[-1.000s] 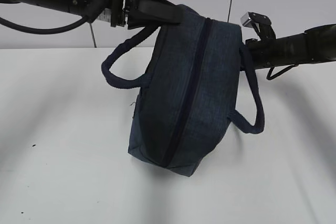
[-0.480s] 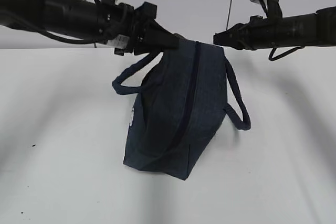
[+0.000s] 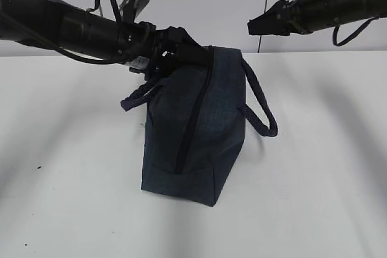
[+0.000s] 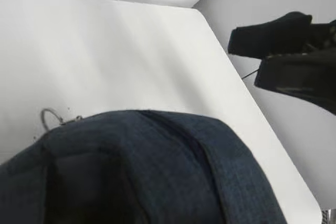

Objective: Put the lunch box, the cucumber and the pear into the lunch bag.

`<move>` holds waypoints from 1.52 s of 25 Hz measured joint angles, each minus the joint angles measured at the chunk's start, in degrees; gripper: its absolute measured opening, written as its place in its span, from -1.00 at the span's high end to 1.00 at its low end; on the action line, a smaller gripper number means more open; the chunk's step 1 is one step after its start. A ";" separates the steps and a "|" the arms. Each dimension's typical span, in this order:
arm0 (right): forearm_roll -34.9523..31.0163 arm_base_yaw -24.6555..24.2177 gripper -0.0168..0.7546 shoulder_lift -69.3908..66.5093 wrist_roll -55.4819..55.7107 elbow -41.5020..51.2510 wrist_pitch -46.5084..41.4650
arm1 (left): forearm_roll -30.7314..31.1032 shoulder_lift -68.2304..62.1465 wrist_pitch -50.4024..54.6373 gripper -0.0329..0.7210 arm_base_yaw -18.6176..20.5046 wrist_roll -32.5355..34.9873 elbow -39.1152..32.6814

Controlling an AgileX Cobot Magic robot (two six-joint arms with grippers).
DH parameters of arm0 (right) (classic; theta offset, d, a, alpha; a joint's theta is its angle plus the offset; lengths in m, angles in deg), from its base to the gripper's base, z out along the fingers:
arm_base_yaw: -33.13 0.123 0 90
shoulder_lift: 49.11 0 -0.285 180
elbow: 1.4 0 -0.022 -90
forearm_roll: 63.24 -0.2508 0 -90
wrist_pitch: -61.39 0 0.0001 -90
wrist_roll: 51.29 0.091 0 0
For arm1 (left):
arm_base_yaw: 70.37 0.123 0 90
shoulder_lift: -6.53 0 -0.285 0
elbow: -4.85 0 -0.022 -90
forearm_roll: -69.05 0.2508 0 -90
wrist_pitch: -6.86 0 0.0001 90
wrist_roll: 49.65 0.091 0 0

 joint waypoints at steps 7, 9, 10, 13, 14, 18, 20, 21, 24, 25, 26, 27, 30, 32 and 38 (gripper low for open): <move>17.89 0.00 -0.32 5.65 16.94 0.00 -1.63 | 6.96 7.34 0.54 -0.48 3.93 -1.88 0.37; 22.83 0.00 -0.32 7.32 22.24 0.00 -3.39 | 10.23 9.67 0.54 -0.48 5.12 -3.92 0.37; 24.89 0.00 -0.32 8.13 24.28 0.00 -4.31 | 12.33 10.92 0.54 -0.48 5.52 -4.99 0.37; 30.27 0.00 -0.32 10.98 30.76 0.00 -7.88 | 20.20 14.74 -0.11 -0.48 6.14 -8.13 0.37; 31.58 0.00 -0.32 12.08 32.92 0.00 -9.41 | 23.39 16.16 -0.34 -0.48 6.19 -9.97 0.37; 37.18 0.00 -0.32 15.80 41.19 0.00 -14.90 | 34.38 21.56 -0.82 -0.48 6.24 -19.80 0.37; 39.94 0.00 -0.32 17.24 44.13 0.00 -17.08 | 39.66 23.94 -0.18 -0.48 6.24 -24.47 0.37; 41.34 0.00 -0.32 18.19 45.63 0.00 -18.02 | 41.88 25.15 0.60 -0.48 6.24 -26.65 0.37; 44.48 0.00 -0.32 20.17 49.69 0.00 -18.66 | 46.65 28.16 3.57 -0.48 6.24 -31.30 0.37; 44.91 0.00 -0.32 20.80 50.70 0.00 -18.66 | 47.80 29.09 4.84 -0.48 6.24 -32.37 0.37; 45.27 0.00 -0.32 21.39 51.79 0.00 -18.74 | 48.72 29.93 5.91 -0.48 6.24 -33.11 0.37; 45.52 0.00 -0.32 22.20 52.79 0.13 -18.79 | 49.84 30.58 7.26 -0.48 6.24 -34.01 0.37; 46.00 0.00 -0.32 25.22 54.23 0.40 -19.03 | 53.80 33.09 10.89 -0.48 6.24 -37.47 0.37; 47.15 0.00 -0.32 27.96 55.34 0.40 -19.15 | 57.54 34.71 13.34 -0.48 6.24 -40.37 0.37; 51.81 0.00 -0.32 36.61 58.99 0.52 -19.83 | 66.71 41.28 19.14 -0.45 6.24 -47.67 -0.27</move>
